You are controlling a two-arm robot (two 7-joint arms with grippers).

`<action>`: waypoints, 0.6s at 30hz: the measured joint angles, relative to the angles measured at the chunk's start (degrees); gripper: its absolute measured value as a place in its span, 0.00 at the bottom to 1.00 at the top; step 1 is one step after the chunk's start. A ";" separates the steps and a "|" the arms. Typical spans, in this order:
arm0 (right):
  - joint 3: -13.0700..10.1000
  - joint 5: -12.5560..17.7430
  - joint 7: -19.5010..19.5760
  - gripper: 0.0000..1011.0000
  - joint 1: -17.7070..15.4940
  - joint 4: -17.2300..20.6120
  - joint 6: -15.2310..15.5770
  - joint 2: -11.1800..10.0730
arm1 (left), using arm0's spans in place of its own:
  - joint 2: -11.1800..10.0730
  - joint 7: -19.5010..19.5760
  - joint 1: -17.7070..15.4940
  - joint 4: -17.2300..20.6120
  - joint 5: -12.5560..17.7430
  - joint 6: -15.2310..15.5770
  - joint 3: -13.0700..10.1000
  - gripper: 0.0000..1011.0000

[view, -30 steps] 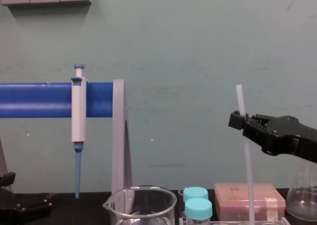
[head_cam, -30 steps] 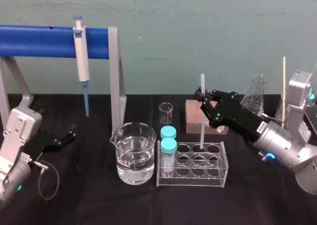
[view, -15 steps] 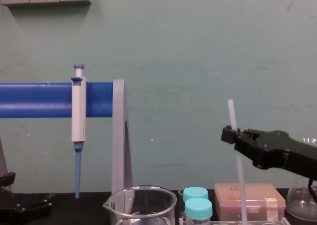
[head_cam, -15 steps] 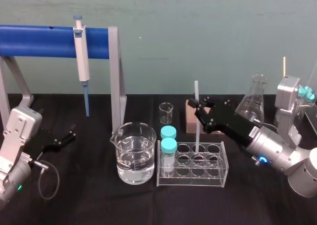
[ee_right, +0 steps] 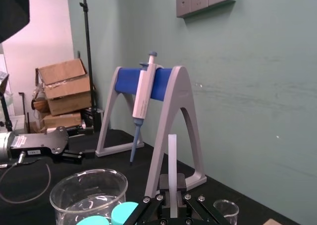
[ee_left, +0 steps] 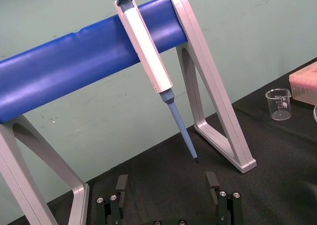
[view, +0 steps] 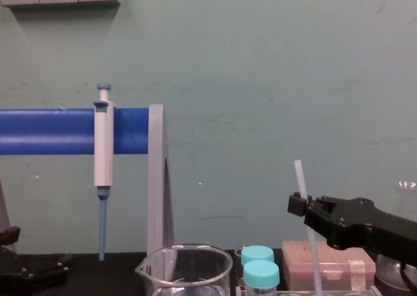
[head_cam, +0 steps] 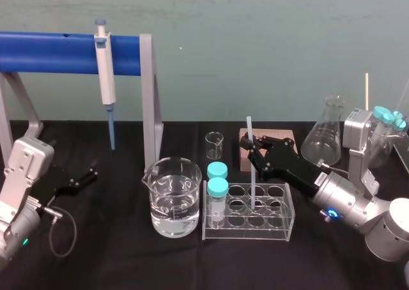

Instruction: Pick up the stirring rod with one hand, then place it down.

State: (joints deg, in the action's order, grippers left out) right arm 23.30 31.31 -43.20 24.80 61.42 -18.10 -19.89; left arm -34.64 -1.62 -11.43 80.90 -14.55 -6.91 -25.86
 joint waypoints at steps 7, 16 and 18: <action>-0.12 -0.52 0.70 0.07 -0.01 -1.35 0.03 0.55 | 0.00 0.00 0.00 0.00 0.00 0.00 0.00 0.99; -0.48 -0.83 1.43 0.07 -0.05 -2.12 0.62 1.13 | 0.00 0.00 0.00 0.00 0.00 0.00 0.00 0.99; -0.57 -0.92 1.65 0.07 -0.14 -2.08 0.70 1.15 | 0.00 0.00 0.00 0.00 0.00 0.00 0.00 0.99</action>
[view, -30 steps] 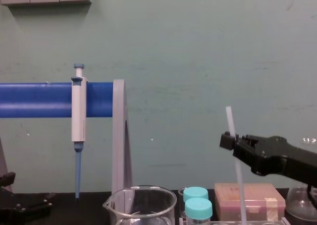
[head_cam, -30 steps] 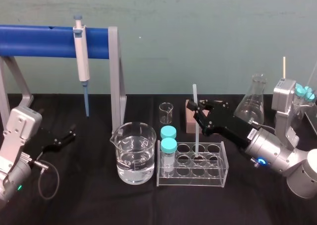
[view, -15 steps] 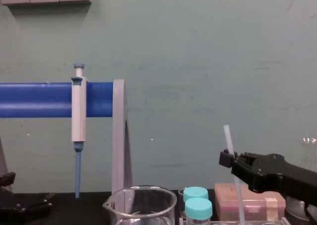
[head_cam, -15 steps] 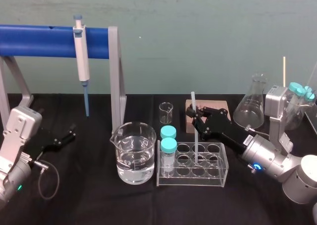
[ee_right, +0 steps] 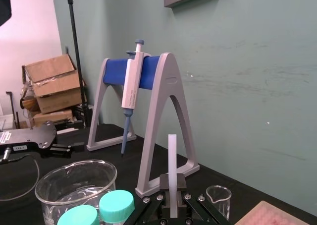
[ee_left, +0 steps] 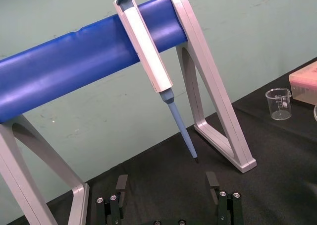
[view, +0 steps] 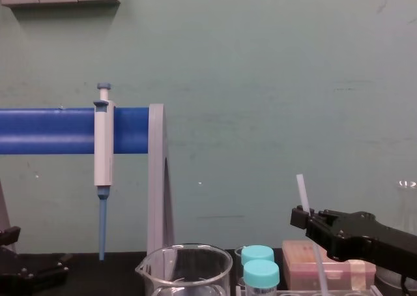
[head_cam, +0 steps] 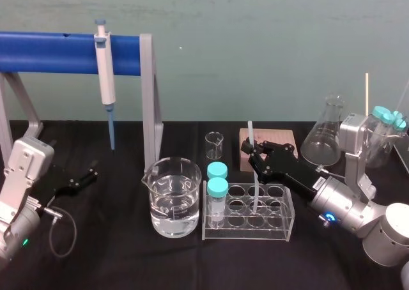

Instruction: Pick up the stirring rod with one hand, then place it down.

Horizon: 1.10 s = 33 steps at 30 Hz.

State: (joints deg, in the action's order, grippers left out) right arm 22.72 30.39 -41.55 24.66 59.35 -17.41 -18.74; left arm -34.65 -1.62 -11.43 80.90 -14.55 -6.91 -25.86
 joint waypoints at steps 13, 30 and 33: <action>-0.04 -0.07 0.18 0.10 -0.10 0.17 0.21 -0.04 | 0.00 0.00 0.00 0.00 0.00 0.00 0.00 0.99; 0.02 0.03 -0.01 0.62 -0.10 0.22 0.23 -0.10 | 0.00 0.00 0.00 0.00 0.00 0.00 0.00 0.99; 0.02 0.04 -0.03 0.72 -0.10 0.22 0.23 -0.10 | 0.00 0.00 0.00 0.00 0.00 0.00 0.00 0.99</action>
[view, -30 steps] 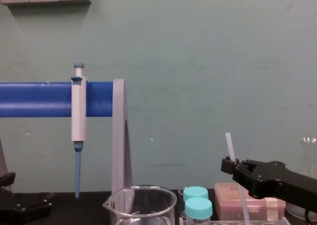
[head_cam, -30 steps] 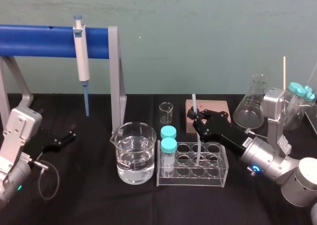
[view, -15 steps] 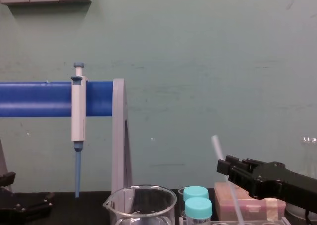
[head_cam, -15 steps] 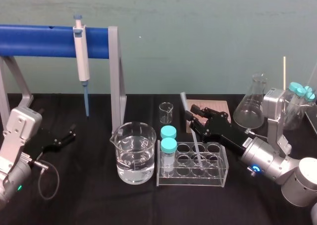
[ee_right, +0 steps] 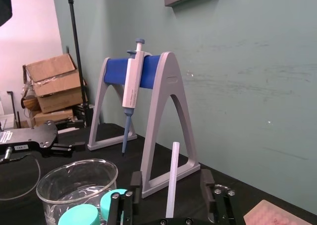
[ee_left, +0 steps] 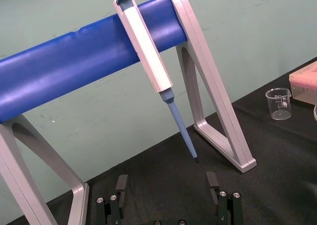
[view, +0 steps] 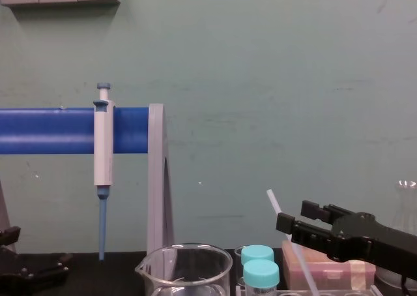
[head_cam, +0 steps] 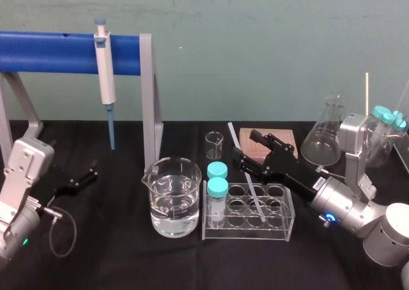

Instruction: Pick up the stirring rod with one hand, then place it down.

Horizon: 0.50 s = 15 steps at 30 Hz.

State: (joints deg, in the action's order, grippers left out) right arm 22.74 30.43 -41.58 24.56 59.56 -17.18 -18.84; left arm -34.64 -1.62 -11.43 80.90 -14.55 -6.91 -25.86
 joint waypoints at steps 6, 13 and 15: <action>0.00 0.00 -0.04 0.88 0.00 0.00 0.00 0.00 | 0.00 0.00 0.00 0.00 0.00 0.00 0.00 0.99; -3.69 -2.79 9.66 0.99 -3.37 7.22 0.47 -1.44 | 0.00 0.00 0.00 0.00 0.00 0.00 0.00 0.99; -5.70 -4.71 15.66 0.99 -5.25 10.06 0.92 -1.77 | 0.00 0.00 0.00 0.00 0.00 0.00 0.00 0.99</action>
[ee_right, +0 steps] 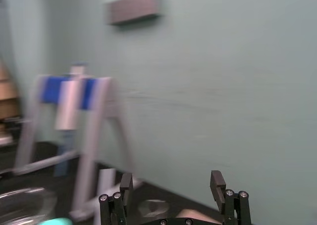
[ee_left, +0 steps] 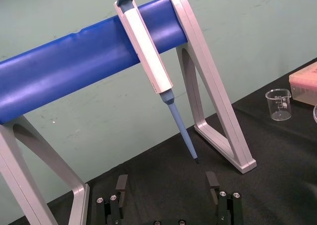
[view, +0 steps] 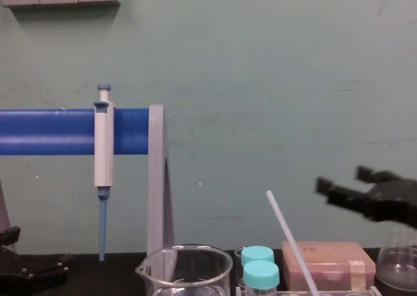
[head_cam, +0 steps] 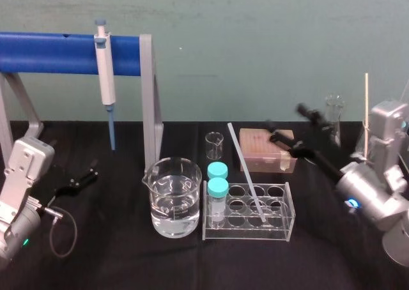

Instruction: Pick up the stirring rod with one hand, then place it down.

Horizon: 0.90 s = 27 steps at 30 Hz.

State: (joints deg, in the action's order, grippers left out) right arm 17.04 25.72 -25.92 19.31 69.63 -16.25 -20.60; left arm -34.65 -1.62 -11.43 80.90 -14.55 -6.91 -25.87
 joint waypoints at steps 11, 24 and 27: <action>-5.62 -4.79 15.63 0.99 -5.35 3.22 5.64 1.03 | 0.00 0.00 0.00 0.00 0.00 0.00 0.00 0.99; -5.92 -5.36 16.75 0.99 -5.67 2.16 7.66 1.75 | 0.00 0.00 0.00 0.00 0.00 0.00 0.00 0.99; -5.91 -5.31 16.70 0.99 -5.66 2.20 7.52 1.70 | 0.00 0.00 0.00 0.00 0.00 0.00 0.00 0.99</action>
State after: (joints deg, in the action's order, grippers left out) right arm 11.13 20.41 -9.22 13.65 71.83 -8.74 -18.90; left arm -34.65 -1.62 -11.43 80.90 -14.55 -6.90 -25.86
